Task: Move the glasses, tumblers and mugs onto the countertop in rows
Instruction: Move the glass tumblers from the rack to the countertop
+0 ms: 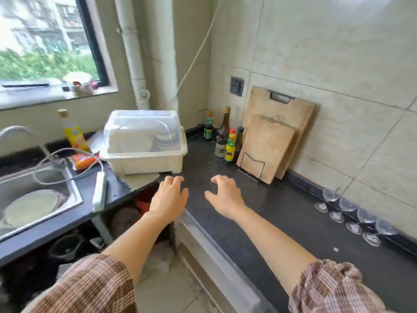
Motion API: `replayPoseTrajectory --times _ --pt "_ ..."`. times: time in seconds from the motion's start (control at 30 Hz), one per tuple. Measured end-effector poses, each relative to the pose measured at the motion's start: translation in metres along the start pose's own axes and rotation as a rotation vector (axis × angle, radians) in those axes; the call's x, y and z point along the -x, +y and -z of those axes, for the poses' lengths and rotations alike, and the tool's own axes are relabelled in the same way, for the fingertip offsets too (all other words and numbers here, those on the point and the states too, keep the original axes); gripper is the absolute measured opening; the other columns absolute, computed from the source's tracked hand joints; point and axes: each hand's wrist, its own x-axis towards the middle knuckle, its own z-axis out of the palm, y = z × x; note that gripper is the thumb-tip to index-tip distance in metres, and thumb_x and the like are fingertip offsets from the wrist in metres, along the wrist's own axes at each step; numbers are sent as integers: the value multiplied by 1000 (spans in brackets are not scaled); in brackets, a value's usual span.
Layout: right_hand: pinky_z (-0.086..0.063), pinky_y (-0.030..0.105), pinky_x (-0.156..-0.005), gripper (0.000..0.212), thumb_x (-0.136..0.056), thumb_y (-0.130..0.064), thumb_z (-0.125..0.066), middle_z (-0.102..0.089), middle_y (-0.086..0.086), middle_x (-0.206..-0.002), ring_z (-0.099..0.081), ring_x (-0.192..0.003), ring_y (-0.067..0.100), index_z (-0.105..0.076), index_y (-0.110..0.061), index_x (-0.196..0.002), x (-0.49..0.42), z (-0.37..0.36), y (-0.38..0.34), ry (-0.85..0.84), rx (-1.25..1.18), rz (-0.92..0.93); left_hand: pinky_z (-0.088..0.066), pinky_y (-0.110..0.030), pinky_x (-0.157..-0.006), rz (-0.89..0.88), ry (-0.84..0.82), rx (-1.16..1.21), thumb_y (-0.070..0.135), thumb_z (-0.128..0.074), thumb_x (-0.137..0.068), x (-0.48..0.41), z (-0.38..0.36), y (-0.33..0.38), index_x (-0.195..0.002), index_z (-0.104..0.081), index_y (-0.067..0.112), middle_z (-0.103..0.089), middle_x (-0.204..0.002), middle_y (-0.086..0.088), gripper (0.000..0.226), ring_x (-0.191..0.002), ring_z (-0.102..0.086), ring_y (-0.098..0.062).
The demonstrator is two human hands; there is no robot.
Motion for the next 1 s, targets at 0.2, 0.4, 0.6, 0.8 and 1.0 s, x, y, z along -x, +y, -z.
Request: replayPoseTrajectory --times 0.2,0.4,0.6,0.8,1.0 --pt "-41 45 -95 44 -84 -35 -58 -54 6 -127 -44 -121 28 -51 -15 -123 11 -74 -164 -112 -2 198 -40 -44 -96 183 120 -104 31 -47 -94 61 119 -124 -130 -46 12 -44 -133 -17 41 -123 -44 -37" --pt "-37 46 -103 50 -86 -37 -57 -49 14 -134 -42 -126 34 -49 -10 -128 16 -136 -320 -200 129 510 -41 -46 -94 426 247 -258 34 -43 -94 117 234 -230 -127 -47 13 -47 -128 -14 39 -120 -42 -33" --pt "-35 52 -101 52 -90 -41 -54 -45 12 -135 -36 -128 32 -44 -12 -132 29 -192 -461 -235 263 770 -44 -46 -90 617 349 -432 37 -41 -94 160 322 -307 -128 -43 13 -45 -128 -13 42 -120 -42 -32" --pt "-34 54 -102 53 -91 -37 -56 -45 13 -137 -36 -129 32 -41 -12 -136 35 -253 -589 -253 242 972 -43 -47 -92 749 381 -478 37 -40 -94 181 395 -397 -129 -44 13 -43 -129 -14 42 -121 -41 -33" --pt "-34 56 -103 54 -89 -38 -56 -44 11 -138 -36 -129 33 -41 -13 -135 19 -311 -717 -259 227 1111 -44 -49 -92 848 447 -547 37 -39 -93 184 485 -495 -127 -43 12 -41 -135 -15 42 -123 -41 -34"
